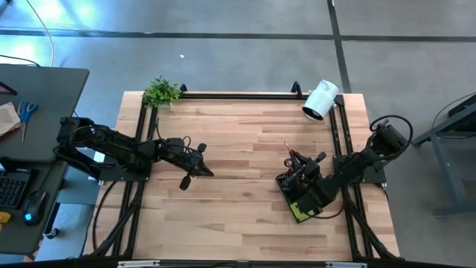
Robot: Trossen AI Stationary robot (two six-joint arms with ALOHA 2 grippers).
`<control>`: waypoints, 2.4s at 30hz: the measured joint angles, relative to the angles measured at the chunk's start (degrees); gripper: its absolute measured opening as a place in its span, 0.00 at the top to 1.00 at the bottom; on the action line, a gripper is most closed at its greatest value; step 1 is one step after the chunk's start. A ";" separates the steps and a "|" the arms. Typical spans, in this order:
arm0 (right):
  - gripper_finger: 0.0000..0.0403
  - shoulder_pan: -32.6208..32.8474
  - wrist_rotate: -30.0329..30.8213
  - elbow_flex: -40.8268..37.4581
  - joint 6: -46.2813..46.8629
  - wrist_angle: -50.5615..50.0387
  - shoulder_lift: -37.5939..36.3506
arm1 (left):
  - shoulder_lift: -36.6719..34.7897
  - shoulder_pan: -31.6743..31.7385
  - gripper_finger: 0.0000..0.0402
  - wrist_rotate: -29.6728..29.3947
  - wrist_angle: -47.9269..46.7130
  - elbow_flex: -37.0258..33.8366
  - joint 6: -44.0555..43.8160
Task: Pick and place office supplies into organizer
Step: Put the orange pencil into the black desk organizer, then return to Home Position
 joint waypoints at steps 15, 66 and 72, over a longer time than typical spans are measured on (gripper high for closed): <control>0.94 -1.92 -0.02 0.07 0.07 1.52 0.00 | 0.00 0.02 0.99 -0.03 0.24 0.00 0.01; 0.79 4.09 -14.70 20.92 -30.98 0.61 -1.12 | 0.00 0.02 0.99 -1.12 5.27 0.00 -3.01; 0.79 -1.99 -26.63 23.94 -50.86 13.79 -1.11 | 0.00 -0.01 0.99 -0.63 5.20 0.00 -3.03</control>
